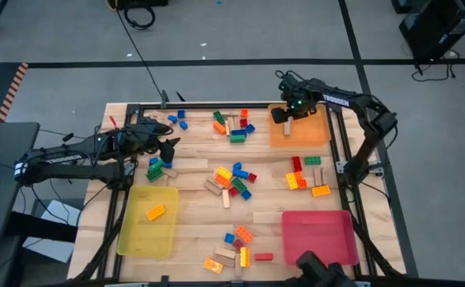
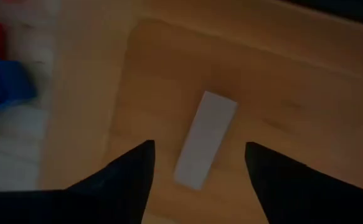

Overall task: Sort blocks by size
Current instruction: Put the brown block into the orange bin

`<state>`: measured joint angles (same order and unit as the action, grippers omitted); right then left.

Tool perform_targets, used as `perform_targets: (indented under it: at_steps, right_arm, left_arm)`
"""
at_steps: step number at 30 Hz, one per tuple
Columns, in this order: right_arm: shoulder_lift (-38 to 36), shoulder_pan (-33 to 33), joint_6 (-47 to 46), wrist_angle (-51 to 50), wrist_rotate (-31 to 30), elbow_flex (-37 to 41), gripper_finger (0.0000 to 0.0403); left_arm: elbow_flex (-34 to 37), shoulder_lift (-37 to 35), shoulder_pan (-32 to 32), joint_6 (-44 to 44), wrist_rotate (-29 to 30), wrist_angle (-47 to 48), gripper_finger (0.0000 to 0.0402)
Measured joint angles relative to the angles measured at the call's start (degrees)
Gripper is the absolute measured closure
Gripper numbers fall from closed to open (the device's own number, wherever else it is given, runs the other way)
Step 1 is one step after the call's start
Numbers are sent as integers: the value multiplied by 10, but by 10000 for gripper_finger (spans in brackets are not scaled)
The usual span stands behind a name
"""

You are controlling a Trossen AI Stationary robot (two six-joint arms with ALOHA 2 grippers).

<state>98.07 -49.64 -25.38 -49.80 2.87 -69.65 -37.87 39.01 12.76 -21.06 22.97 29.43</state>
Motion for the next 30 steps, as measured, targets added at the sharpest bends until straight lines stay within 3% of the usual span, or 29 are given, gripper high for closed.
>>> perform_targets:
  at_steps: [16,30]
  right_arm:
    - [-235,80,-42,-31,-10,0,167]
    - [-274,168,-73,-68,-33,0,172]
  left_arm:
    - [0,0,0,-22,0,0,110]
    - [0,10,13,-79,5,-1,110]
